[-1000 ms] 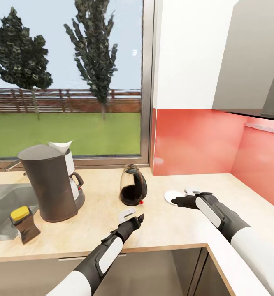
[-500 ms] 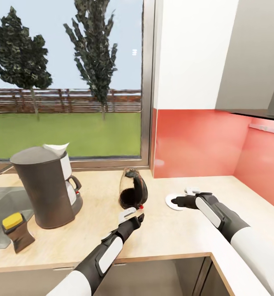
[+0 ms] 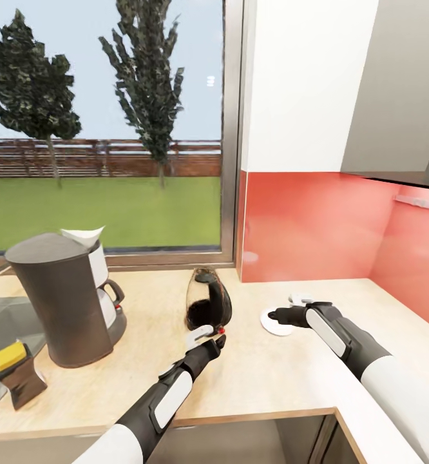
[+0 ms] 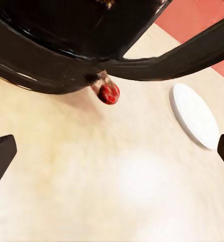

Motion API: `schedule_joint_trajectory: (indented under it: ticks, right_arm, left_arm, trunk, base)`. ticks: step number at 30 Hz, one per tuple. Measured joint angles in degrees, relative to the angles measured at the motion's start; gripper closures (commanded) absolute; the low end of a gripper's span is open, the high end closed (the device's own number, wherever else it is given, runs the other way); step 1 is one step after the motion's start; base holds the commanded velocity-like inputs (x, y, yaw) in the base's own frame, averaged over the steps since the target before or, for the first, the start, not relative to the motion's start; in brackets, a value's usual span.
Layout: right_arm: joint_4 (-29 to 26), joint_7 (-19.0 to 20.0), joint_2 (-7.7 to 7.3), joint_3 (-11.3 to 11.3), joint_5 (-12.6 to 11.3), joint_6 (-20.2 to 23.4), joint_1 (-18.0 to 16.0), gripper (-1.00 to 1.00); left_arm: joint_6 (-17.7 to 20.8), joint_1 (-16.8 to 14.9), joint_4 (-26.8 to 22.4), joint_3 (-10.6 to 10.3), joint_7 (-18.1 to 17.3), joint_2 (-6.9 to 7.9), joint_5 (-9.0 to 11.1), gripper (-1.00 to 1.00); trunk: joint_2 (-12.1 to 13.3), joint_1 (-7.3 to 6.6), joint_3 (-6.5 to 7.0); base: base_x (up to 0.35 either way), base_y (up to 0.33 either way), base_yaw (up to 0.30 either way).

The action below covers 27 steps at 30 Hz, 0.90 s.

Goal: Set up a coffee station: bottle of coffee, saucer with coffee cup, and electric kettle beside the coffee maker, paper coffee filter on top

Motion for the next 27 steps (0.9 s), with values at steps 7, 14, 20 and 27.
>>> schedule_joint_trajectory:
  ticks: [7, 14, 20, 27]
  right_arm:
    - [0.00, 0.00, -0.08, 0.00, 0.00, 0.00, 0.00, -1.00]
    - [0.00, 0.00, -0.09, 0.00, 0.00, 0.00, 0.00, -1.00]
    - [-0.02, 0.00, -0.09, 0.00, 0.00, 0.00, 0.00, -1.00]
    - [-0.02, 0.00, -0.08, -0.02, 0.00, 0.00, 0.00, -1.00]
  left_arm:
    - [0.00, 0.00, 0.06, 0.05, 0.00, 0.00, 0.00, -1.00]
    - [0.00, 0.06, 0.09, 0.08, -0.05, 0.00, 0.03, -1.00]
    - [0.00, 0.08, 0.09, 0.08, -0.07, 0.00, 0.01, -1.00]
    - [0.08, 0.09, 0.23, 0.06, -0.08, 0.00, 0.07, -1.00]
  trunk:
    - [0.01, 0.02, 0.00]
    - [0.01, 0.02, 0.00]
    - [0.01, 0.02, 0.00]
    - [0.01, 0.00, 0.00]
  base:
    - [0.050, 0.000, 0.000]
    - [0.004, 0.000, 0.000]
    - [0.000, 0.000, 0.000]
    - [0.116, 0.000, 0.000]
